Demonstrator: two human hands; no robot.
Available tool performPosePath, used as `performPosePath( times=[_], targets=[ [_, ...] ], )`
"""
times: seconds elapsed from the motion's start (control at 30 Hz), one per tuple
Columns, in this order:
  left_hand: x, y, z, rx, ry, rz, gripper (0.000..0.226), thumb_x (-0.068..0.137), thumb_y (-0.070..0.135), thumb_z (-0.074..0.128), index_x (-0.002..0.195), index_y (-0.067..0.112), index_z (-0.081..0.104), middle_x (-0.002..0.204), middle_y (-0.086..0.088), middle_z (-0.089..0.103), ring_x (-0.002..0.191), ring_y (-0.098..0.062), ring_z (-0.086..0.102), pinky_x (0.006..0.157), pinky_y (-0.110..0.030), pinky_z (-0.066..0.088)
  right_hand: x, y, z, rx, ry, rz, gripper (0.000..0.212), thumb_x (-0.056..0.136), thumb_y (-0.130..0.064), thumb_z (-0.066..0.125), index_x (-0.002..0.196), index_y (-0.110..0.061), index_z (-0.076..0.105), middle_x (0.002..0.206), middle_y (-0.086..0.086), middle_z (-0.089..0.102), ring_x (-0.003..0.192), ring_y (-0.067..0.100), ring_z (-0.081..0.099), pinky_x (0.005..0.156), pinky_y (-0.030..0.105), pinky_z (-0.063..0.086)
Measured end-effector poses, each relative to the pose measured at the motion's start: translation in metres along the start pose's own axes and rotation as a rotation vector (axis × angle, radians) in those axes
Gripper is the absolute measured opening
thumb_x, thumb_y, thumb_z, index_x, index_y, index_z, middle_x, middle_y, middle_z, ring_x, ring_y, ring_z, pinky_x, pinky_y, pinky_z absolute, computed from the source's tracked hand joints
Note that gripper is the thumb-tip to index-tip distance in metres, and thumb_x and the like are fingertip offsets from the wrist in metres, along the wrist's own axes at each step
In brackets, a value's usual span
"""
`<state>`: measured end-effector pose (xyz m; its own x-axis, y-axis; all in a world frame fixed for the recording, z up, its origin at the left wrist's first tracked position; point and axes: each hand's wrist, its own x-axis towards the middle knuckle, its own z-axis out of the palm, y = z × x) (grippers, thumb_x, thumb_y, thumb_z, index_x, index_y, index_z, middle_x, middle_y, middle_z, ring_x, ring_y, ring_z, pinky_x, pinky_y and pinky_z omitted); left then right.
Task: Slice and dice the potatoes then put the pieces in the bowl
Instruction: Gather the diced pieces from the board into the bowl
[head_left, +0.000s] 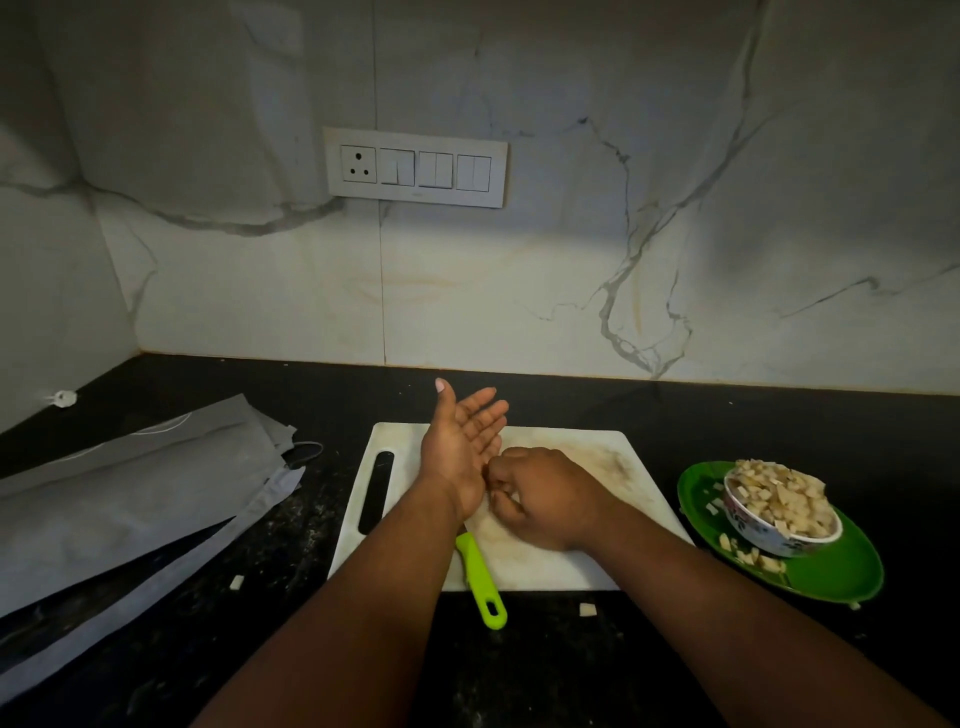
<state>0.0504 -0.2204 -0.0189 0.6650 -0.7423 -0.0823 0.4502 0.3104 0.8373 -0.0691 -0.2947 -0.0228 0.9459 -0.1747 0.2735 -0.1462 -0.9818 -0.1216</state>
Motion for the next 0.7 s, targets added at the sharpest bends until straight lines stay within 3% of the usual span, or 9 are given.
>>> performPosePath(
  times=[0.23, 0.4, 0.53, 0.7],
  targets=[
    [-0.001, 0.001, -0.002, -0.014, -0.003, -0.009, 0.074, 0.099, 0.074, 0.035, 0.124, 0.016, 0.071, 0.128, -0.010, 0.072, 0.125, -0.025, 0.064, 0.111, -0.038, 0.045, 0.002, -0.001, 0.001, -0.121, 0.004, -0.011, 0.027, 0.095, -0.040, 0.048, 0.074, -0.025, 0.059, 0.072, -0.001, 0.064, 0.066, 0.019, 0.056, 0.063, 0.034, 0.045],
    [-0.005, 0.001, 0.001, 0.046, -0.034, 0.032, 0.071, 0.097, 0.074, 0.040, 0.126, 0.018, 0.071, 0.126, -0.007, 0.074, 0.126, -0.024, 0.064, 0.115, -0.040, 0.043, -0.001, -0.002, 0.003, -0.092, 0.053, 0.065, 0.034, 0.096, -0.043, 0.047, 0.071, -0.025, 0.059, 0.063, -0.004, 0.058, 0.056, 0.014, 0.048, 0.057, 0.031, 0.039],
    [-0.012, 0.007, 0.008, 0.133, -0.084, 0.098, 0.075, 0.082, 0.075, 0.048, 0.127, 0.020, 0.071, 0.124, -0.003, 0.075, 0.126, -0.019, 0.064, 0.116, -0.039, 0.041, -0.003, 0.009, -0.003, 0.183, 0.150, 0.252, 0.041, 0.096, -0.046, 0.053, 0.066, -0.020, 0.061, 0.054, -0.006, 0.057, 0.053, 0.009, 0.053, 0.056, 0.032, 0.046],
    [-0.018, 0.007, 0.025, 0.323, -0.086, 0.248, 0.062, 0.087, 0.069, 0.046, 0.119, 0.023, 0.073, 0.118, 0.000, 0.077, 0.119, -0.009, 0.067, 0.113, -0.035, 0.044, -0.009, 0.012, -0.031, 0.737, 0.422, 0.519, 0.049, 0.099, -0.042, 0.056, 0.058, -0.015, 0.049, 0.048, -0.005, 0.046, 0.046, 0.010, 0.044, 0.051, 0.026, 0.035]
  ],
)
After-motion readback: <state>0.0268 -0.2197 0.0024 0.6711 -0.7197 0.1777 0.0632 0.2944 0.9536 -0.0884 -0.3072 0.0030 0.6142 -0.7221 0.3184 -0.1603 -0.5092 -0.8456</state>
